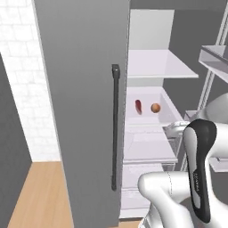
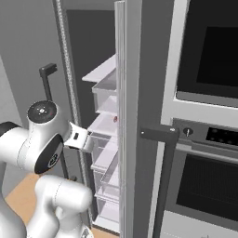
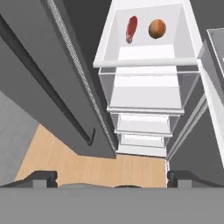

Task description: Place one onion and one steak in each tupperware on the nearby counter, to pack two identical lunches.

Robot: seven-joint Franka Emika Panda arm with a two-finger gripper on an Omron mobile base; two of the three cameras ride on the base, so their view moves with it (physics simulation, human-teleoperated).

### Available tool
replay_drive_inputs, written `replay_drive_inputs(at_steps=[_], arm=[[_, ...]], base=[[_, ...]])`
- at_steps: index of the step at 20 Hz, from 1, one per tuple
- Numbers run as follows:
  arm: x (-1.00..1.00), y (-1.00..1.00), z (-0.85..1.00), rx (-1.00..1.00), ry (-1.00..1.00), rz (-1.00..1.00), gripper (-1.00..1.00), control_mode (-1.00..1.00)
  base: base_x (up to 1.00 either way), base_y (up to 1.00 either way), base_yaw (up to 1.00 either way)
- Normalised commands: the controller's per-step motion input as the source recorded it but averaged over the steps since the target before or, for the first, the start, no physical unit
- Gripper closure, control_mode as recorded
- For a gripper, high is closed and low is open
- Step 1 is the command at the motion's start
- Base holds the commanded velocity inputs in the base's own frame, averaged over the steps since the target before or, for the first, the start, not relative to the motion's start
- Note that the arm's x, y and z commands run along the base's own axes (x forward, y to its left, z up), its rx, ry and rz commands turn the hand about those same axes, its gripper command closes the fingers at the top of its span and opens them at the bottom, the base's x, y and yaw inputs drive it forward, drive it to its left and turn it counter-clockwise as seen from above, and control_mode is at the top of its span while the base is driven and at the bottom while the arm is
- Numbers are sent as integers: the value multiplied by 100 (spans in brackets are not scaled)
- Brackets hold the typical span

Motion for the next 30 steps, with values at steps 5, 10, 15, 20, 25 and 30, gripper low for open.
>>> replay_drive_inputs(at_steps=[5,10,15,20,25,30], arm=[[11,0,-5,-1,0,0,-100,-100],[74,0,-40,-5,0,0,-100,-100],[74,-10,-39,-3,0,0,-100,-100],[51,-46,-7,0,0,0,-100,-100],[67,-20,-5,0,0,-1,-100,-100],[63,-12,-10,0,0,-3,-100,-100]], base=[[54,-8,0],[0,0,0],[0,0,0],[0,0,0],[0,0,0],[0,0,0]])
